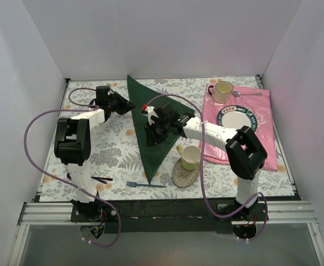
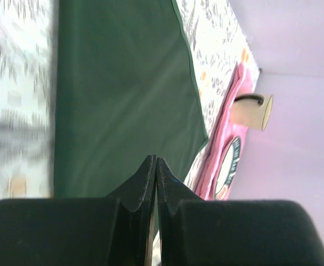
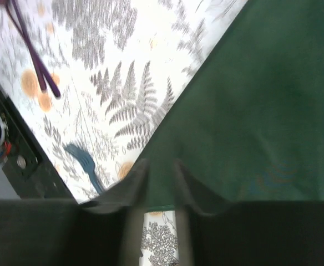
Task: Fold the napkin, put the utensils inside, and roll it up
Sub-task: Fold the napkin
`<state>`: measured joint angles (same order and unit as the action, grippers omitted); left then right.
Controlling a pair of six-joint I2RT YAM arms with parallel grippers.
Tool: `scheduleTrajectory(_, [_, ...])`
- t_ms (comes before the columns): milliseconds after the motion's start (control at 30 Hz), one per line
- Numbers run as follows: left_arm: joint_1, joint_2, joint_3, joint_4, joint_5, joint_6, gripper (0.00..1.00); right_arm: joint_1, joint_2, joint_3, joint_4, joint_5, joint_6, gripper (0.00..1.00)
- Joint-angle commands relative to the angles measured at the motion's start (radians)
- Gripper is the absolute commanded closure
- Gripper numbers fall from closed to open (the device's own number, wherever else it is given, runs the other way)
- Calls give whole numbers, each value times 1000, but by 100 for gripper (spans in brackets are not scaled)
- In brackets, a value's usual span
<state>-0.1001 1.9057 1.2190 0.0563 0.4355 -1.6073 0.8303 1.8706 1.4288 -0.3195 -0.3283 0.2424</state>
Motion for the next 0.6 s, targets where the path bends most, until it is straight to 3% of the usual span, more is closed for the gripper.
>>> scheduleTrajectory(0, [22,192,169,169,115,-91,100,19,21,-37,75,-87,5,80])
scheduleTrajectory(300, [33,383,330,169,78,-63,100,85,133,-51,108,-143,29,91])
scheduleTrajectory(567, [37,411,307,169,45,-69,100,110,151,-88,77,-106,15,92])
